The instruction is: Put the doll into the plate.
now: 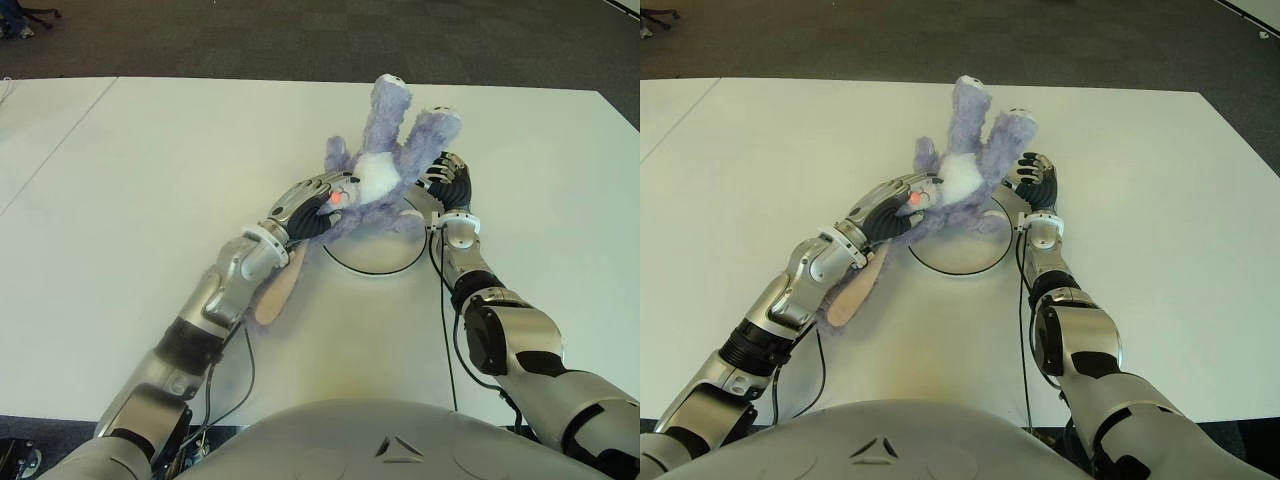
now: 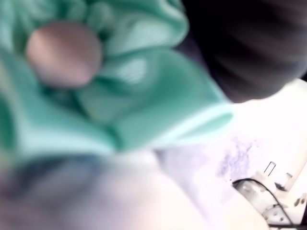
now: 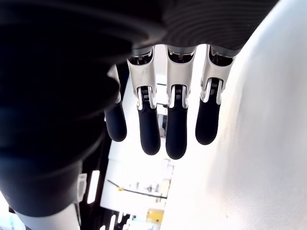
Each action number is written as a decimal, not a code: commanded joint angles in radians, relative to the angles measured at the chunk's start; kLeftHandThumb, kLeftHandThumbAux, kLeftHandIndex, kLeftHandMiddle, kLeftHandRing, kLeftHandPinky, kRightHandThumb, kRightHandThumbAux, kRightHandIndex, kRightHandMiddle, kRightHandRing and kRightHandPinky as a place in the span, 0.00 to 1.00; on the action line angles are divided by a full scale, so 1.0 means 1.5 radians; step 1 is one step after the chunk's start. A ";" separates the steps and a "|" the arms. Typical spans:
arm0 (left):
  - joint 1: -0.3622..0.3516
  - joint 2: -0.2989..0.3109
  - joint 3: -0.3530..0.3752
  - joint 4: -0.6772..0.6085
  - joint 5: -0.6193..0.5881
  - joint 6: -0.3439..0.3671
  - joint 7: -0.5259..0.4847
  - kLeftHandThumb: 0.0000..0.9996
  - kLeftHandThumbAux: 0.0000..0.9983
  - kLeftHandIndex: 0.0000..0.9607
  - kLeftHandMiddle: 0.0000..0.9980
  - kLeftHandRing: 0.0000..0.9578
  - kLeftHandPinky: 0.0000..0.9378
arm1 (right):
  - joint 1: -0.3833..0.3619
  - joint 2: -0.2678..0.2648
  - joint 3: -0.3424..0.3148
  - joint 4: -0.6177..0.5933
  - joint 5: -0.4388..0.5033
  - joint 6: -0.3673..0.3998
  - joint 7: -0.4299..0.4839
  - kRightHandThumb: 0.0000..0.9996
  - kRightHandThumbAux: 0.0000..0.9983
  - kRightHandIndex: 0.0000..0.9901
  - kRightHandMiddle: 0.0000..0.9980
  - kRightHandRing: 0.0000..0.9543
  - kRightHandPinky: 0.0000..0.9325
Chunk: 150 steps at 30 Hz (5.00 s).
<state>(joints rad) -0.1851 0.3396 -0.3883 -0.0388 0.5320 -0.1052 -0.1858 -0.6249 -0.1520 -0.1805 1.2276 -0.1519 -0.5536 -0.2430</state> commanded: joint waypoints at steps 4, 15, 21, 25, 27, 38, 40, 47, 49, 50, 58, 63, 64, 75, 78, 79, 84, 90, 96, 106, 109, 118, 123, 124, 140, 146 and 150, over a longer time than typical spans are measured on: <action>0.057 -0.035 -0.022 0.096 -0.066 -0.012 -0.034 0.74 0.70 0.46 1.00 0.96 0.94 | 0.129 0.041 -0.003 0.087 0.008 0.076 0.020 0.03 0.84 0.28 0.33 0.37 0.37; 0.081 -0.069 -0.033 0.120 -0.097 -0.073 -0.019 0.73 0.70 0.46 1.00 0.97 0.95 | 0.130 0.044 -0.005 0.086 0.010 0.073 0.017 0.02 0.84 0.27 0.34 0.37 0.37; 0.091 -0.077 -0.034 0.123 -0.101 -0.111 -0.005 0.73 0.70 0.45 1.00 0.97 0.95 | 0.130 0.045 -0.005 0.086 0.011 0.073 0.019 0.02 0.85 0.28 0.34 0.37 0.37; 0.094 -0.078 -0.034 0.116 -0.097 -0.121 -0.005 0.73 0.70 0.45 1.00 0.97 0.95 | 0.130 0.045 0.002 0.086 0.004 0.076 0.009 0.01 0.83 0.27 0.33 0.36 0.35; 0.095 -0.078 -0.035 0.112 -0.092 -0.121 -0.007 0.73 0.70 0.45 1.00 0.97 0.95 | 0.130 0.045 0.006 0.087 0.000 0.078 0.004 0.00 0.83 0.26 0.33 0.36 0.35; 0.083 -0.060 -0.061 0.112 -0.002 -0.164 0.029 0.73 0.70 0.45 1.00 0.97 0.95 | 0.130 0.046 0.020 0.087 -0.012 0.083 -0.012 0.00 0.81 0.26 0.33 0.35 0.35; 0.079 -0.048 -0.074 0.108 0.039 -0.181 0.044 0.73 0.70 0.45 1.00 0.97 0.95 | 0.130 0.048 0.017 0.087 -0.009 0.084 -0.008 0.00 0.82 0.27 0.33 0.35 0.34; 0.083 -0.001 -0.103 0.068 0.189 -0.229 0.139 0.74 0.70 0.46 0.93 0.94 0.95 | 0.129 0.049 0.015 0.087 -0.005 0.083 -0.003 0.00 0.83 0.27 0.33 0.35 0.35; 0.081 0.013 -0.113 0.061 0.247 -0.239 0.189 0.74 0.70 0.46 0.90 0.92 0.94 | 0.129 0.051 0.011 0.087 0.000 0.081 0.007 0.00 0.83 0.27 0.33 0.35 0.35; 0.081 0.017 -0.117 0.061 0.268 -0.243 0.211 0.74 0.70 0.46 0.88 0.91 0.95 | 0.129 0.051 0.008 0.086 0.003 0.081 0.012 0.01 0.84 0.27 0.33 0.35 0.35; 0.069 0.035 -0.145 0.081 0.377 -0.240 0.341 0.74 0.70 0.46 0.86 0.90 0.95 | 0.129 0.051 0.003 0.086 0.007 0.079 0.023 0.01 0.83 0.27 0.33 0.35 0.34; 0.054 0.050 -0.163 0.085 0.442 -0.223 0.393 0.74 0.70 0.46 0.83 0.88 0.92 | 0.130 0.052 0.003 0.086 0.006 0.075 0.020 0.02 0.83 0.27 0.33 0.35 0.34; 0.051 0.052 -0.165 0.086 0.449 -0.221 0.399 0.74 0.70 0.46 0.83 0.87 0.92 | 0.130 0.052 0.003 0.086 0.007 0.075 0.020 0.03 0.83 0.27 0.33 0.35 0.34; 0.025 0.069 -0.186 0.094 0.471 -0.213 0.393 0.68 0.71 0.44 0.64 0.71 0.74 | 0.129 0.052 0.004 0.086 0.006 0.078 0.023 0.01 0.84 0.27 0.33 0.35 0.34; 0.028 0.069 -0.187 0.095 0.459 -0.213 0.384 0.24 0.53 0.33 0.46 0.46 0.49 | 0.129 0.053 0.000 0.086 0.011 0.077 0.029 0.03 0.85 0.27 0.33 0.35 0.35; 0.029 0.070 -0.187 0.095 0.459 -0.210 0.384 0.19 0.52 0.24 0.37 0.37 0.37 | 0.129 0.053 -0.001 0.086 0.011 0.077 0.029 0.03 0.85 0.28 0.33 0.35 0.35; 0.033 0.076 -0.188 0.092 0.461 -0.194 0.373 0.07 0.51 0.02 0.14 0.14 0.11 | 0.128 0.054 0.001 0.086 0.009 0.078 0.024 0.04 0.85 0.27 0.33 0.36 0.36; 0.042 0.094 -0.185 0.067 0.463 -0.172 0.324 0.00 0.50 0.00 0.00 0.00 0.00 | 0.127 0.054 0.005 0.087 0.004 0.083 0.017 0.04 0.85 0.27 0.33 0.35 0.35; 0.043 0.113 -0.176 0.034 0.456 -0.157 0.273 0.00 0.46 0.00 0.00 0.00 0.00 | 0.126 0.055 0.005 0.087 0.005 0.088 0.015 0.04 0.85 0.28 0.33 0.36 0.35; 0.059 0.109 -0.165 0.007 0.441 -0.118 0.236 0.07 0.27 0.00 0.00 0.00 0.00 | 0.126 0.059 -0.007 0.086 0.019 0.076 0.028 0.08 0.88 0.28 0.33 0.36 0.37; 0.061 0.109 -0.160 0.008 0.436 -0.120 0.250 0.09 0.22 0.00 0.00 0.00 0.00 | 0.126 0.061 -0.010 0.086 0.025 0.071 0.034 0.09 0.89 0.29 0.34 0.37 0.39; 0.064 0.123 -0.138 -0.009 0.414 -0.152 0.294 0.09 0.15 0.00 0.00 0.00 0.00 | 0.126 0.062 -0.016 0.085 0.024 0.071 0.038 0.09 0.89 0.30 0.35 0.39 0.38; 0.082 0.148 -0.115 -0.066 0.370 -0.175 0.264 0.10 0.14 0.00 0.00 0.00 0.00 | 0.126 0.061 -0.018 0.086 0.023 0.072 0.040 0.08 0.89 0.30 0.36 0.39 0.38; 0.087 0.154 -0.108 -0.083 0.359 -0.179 0.255 0.11 0.14 0.00 0.00 0.00 0.00 | 0.127 0.061 -0.017 0.086 0.022 0.072 0.039 0.09 0.89 0.30 0.35 0.39 0.39; 0.074 0.192 -0.014 -0.132 0.261 -0.310 0.298 0.17 0.12 0.00 0.00 0.00 0.00 | 0.125 0.055 0.007 0.087 -0.006 0.096 -0.003 0.05 0.91 0.25 0.31 0.33 0.30; 0.050 0.171 0.014 -0.102 0.237 -0.355 0.337 0.18 0.12 0.00 0.00 0.00 0.00 | 0.126 0.057 0.002 0.087 0.003 0.088 0.005 0.01 0.91 0.23 0.29 0.31 0.28; 0.037 0.157 0.038 -0.083 0.198 -0.372 0.350 0.15 0.15 0.00 0.00 0.00 0.00 | 0.126 0.057 0.006 0.087 -0.001 0.086 -0.004 0.00 0.89 0.23 0.29 0.31 0.29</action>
<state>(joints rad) -0.0945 0.6008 -0.3747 -0.2129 0.8924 -0.6317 0.3024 -0.6268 -0.1409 -0.1813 1.2272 -0.1522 -0.5511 -0.2513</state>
